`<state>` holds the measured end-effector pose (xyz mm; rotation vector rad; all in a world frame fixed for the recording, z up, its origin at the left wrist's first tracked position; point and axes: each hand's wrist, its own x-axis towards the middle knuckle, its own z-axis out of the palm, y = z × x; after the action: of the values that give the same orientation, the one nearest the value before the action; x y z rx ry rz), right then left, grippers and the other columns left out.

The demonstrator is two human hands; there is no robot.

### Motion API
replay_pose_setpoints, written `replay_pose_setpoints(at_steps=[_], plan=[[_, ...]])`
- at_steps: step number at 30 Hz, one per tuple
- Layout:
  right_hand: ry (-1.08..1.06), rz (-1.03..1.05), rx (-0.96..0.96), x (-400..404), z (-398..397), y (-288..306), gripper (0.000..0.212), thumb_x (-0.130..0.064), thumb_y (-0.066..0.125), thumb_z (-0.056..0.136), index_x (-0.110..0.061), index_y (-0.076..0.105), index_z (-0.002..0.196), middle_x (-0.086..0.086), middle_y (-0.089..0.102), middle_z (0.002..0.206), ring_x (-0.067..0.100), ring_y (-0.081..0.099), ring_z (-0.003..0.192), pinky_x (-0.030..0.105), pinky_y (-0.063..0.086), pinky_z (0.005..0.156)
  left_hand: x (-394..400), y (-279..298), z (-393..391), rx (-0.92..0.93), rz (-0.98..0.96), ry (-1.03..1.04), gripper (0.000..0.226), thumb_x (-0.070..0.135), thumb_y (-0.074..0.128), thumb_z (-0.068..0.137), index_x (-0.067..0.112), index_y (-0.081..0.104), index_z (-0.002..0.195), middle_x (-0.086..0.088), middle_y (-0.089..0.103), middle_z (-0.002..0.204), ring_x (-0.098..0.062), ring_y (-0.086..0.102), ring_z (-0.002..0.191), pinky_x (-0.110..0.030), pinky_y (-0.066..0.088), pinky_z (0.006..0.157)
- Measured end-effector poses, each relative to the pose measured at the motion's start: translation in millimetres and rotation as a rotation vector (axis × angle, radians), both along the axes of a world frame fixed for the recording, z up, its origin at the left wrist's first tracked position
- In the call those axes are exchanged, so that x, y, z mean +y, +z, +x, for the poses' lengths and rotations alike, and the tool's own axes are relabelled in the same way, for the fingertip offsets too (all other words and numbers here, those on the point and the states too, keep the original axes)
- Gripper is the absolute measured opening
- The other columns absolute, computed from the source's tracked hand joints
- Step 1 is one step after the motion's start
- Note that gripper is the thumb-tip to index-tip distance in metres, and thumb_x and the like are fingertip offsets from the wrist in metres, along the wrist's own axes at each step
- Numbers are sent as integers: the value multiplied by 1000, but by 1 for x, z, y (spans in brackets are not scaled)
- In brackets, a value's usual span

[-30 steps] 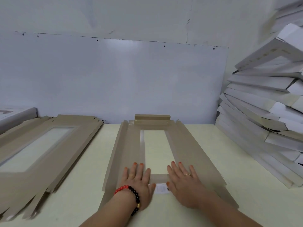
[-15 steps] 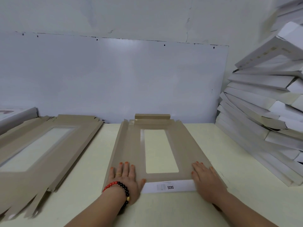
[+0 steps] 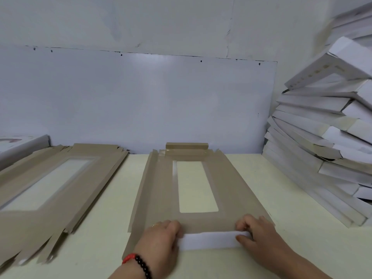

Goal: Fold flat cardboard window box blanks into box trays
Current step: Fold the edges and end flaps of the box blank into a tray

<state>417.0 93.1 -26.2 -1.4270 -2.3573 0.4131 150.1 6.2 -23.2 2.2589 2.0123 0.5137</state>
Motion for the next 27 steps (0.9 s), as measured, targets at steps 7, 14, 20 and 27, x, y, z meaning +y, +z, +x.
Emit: replay_pose_setpoints(at_steps=[7, 14, 20, 27], plan=[[182, 308, 23, -13, 6, 4, 61, -6, 77, 61, -34, 63, 114, -25, 58, 88, -14, 54, 83, 17, 35, 90, -22, 9, 20, 272, 315, -92, 11, 29, 58, 61, 30, 68, 64, 7, 54, 59, -13, 56, 49, -17, 41, 39], [380, 574, -157, -28, 26, -22, 59, -49, 25, 103, -40, 76, 76, -28, 68, 86, -10, 56, 91, 6, 28, 101, -32, -22, 10, 227, 217, -211, 39, 60, 41, 76, 39, 68, 57, 22, 57, 61, 1, 61, 61, -8, 46, 54], [130, 448, 30, -21, 34, -14, 29, -22, 88, 62, -25, 77, 89, -14, 73, 94, 9, 70, 85, 16, 43, 86, -39, -1, -4, -81, 329, 77, 51, 69, 49, 73, 36, 73, 103, 18, 69, 104, -7, 66, 94, -19, 52, 80], [-469, -286, 250, 20, 43, 26, 79, -38, 71, 84, -5, 35, 146, 12, 50, 141, 27, 50, 124, 35, 40, 99, -3, 11, -61, -523, -143, 638, 104, 49, 74, 75, 15, 13, 152, -9, 42, 145, -30, 45, 128, -39, 40, 105]])
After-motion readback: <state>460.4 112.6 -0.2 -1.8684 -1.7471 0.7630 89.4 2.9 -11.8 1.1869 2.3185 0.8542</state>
